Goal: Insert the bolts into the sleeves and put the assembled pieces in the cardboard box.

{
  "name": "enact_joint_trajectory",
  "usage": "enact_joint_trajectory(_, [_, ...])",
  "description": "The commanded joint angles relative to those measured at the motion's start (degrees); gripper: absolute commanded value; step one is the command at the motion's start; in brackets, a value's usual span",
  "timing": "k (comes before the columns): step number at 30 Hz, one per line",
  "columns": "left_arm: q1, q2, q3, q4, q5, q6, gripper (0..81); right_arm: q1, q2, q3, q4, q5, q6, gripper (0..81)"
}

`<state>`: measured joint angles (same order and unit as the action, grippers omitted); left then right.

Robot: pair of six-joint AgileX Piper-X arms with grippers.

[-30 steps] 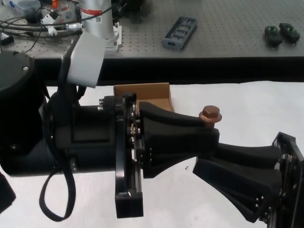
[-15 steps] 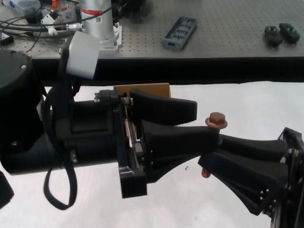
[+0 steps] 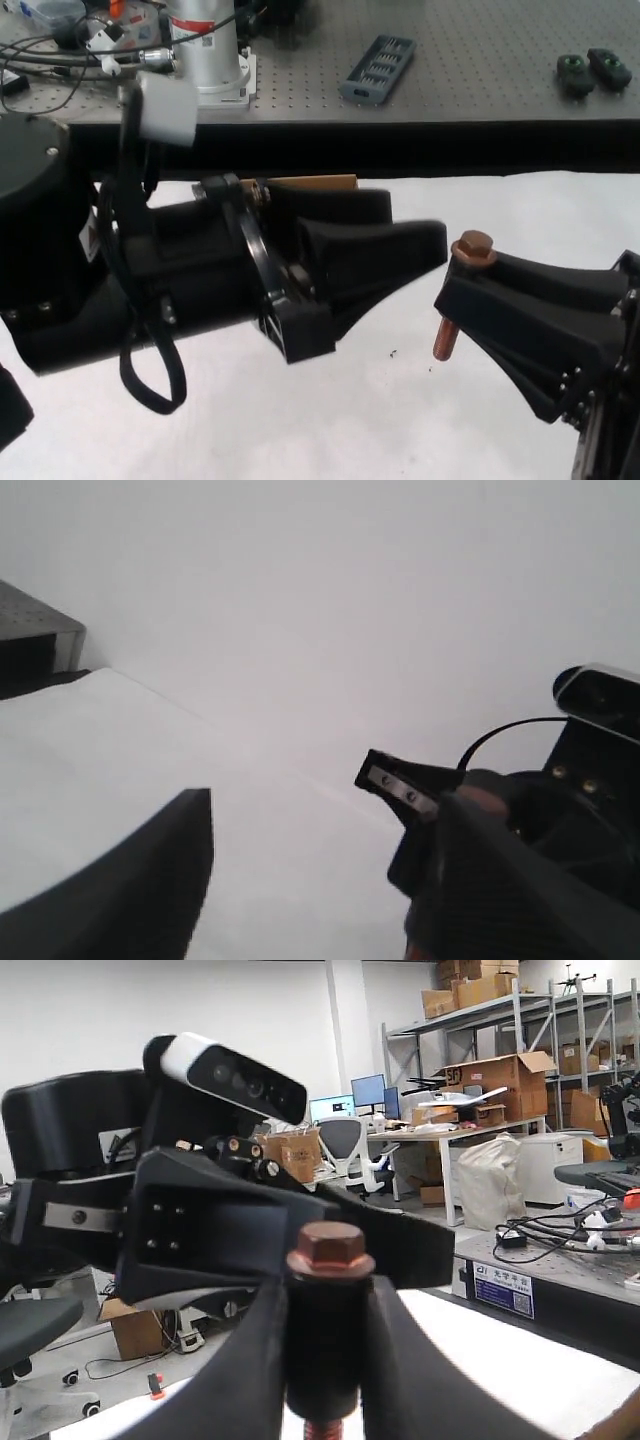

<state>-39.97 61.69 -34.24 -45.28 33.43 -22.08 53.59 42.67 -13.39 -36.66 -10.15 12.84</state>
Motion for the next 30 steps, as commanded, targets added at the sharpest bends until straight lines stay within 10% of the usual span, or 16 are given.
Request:
enact_joint_trajectory(1, [0.52, -0.25, -0.27, -2.68, -3.11, -1.12, 47.0, -0.27, -0.34, -0.75, -1.06, 1.09, 0.02, 3.7])
enact_joint_trajectory(14, [9.53, -0.25, -0.27, 6.97, -12.60, -1.31, 46.1, -8.91, 13.11, -21.84, 31.72, 5.34, 1.17, 3.7])
enact_joint_trajectory(30, [10.08, -6.19, -0.27, 30.43, -23.56, 16.98, 34.8, -17.56, 44.42, -52.66, 50.63, 1.08, 2.10, 3.7])
